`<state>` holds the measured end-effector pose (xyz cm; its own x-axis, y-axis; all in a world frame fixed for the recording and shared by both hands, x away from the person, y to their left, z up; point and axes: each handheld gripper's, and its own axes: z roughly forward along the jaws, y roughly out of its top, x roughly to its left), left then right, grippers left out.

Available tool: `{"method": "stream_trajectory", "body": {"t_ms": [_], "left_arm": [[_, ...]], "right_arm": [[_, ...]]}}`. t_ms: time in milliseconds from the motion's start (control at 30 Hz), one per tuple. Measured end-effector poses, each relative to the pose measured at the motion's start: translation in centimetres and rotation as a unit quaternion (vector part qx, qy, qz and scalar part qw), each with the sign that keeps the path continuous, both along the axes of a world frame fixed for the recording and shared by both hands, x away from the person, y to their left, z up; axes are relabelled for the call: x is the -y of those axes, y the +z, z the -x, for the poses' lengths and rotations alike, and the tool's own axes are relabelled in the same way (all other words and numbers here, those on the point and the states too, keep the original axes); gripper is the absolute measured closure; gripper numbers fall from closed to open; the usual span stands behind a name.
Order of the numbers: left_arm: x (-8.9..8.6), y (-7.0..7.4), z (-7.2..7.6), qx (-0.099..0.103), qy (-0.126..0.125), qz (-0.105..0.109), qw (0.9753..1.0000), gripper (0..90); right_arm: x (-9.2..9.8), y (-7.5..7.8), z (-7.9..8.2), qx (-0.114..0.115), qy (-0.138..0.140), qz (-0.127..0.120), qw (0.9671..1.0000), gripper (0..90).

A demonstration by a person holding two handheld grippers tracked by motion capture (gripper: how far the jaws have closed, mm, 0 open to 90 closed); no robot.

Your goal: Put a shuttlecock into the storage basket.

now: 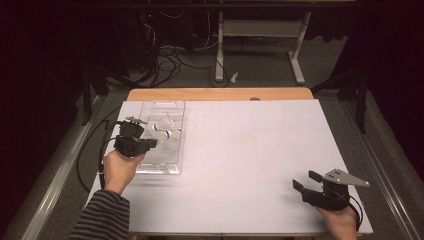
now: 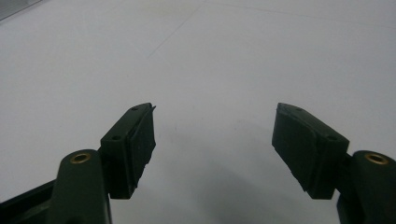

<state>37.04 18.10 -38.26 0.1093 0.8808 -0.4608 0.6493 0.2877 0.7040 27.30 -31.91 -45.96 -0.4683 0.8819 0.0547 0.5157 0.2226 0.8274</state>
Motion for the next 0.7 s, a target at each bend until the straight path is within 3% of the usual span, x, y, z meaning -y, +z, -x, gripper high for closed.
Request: {"method": "stream_trajectory", "body": {"t_ms": [300, 700], "left_arm": [[-0.3, -0.4, 0.5, -0.006, 0.0, 0.003, 1.0, 89.5], [0.3, -1.2, 0.0, -0.016, -0.005, -0.004, 0.9998, 89.3]], "right_arm": [[0.0, 0.0, 0.0, 0.0, 0.0, 0.002, 1.0, 30.7], [0.0, 0.0, 0.0, -0.001, 0.001, 0.001, 1.0, 30.6]]}}
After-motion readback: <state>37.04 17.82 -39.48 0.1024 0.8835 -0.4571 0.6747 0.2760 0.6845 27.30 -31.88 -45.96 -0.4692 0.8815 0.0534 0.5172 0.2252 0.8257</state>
